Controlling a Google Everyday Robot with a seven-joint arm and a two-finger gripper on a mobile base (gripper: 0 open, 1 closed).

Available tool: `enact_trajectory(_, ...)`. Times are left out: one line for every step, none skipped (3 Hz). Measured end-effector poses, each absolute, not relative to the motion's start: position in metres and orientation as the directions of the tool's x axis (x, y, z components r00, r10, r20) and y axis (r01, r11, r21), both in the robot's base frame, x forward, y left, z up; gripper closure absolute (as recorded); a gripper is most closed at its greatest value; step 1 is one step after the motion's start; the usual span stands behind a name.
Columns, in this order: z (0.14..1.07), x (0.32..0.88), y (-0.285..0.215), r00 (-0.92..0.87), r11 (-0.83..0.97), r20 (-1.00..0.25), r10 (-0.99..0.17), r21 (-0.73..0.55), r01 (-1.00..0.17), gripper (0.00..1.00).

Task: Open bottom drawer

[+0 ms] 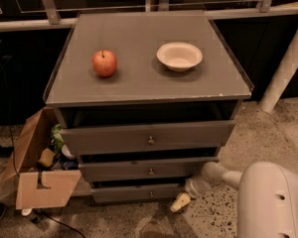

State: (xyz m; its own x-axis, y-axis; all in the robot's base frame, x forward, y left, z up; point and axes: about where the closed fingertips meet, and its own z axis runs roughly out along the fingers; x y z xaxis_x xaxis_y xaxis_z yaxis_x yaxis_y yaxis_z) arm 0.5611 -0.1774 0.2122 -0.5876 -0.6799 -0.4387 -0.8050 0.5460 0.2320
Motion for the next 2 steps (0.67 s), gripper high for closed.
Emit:
enact_trajectory(0.213,0.561,-0.177,-0.588,0.546,-0.439,-0.68,0.232,-0.805,0.0)
enact_trajectory(0.205,0.551,-0.175,-0.591,0.536,-0.413,-0.693,0.254,-0.805,0.0)
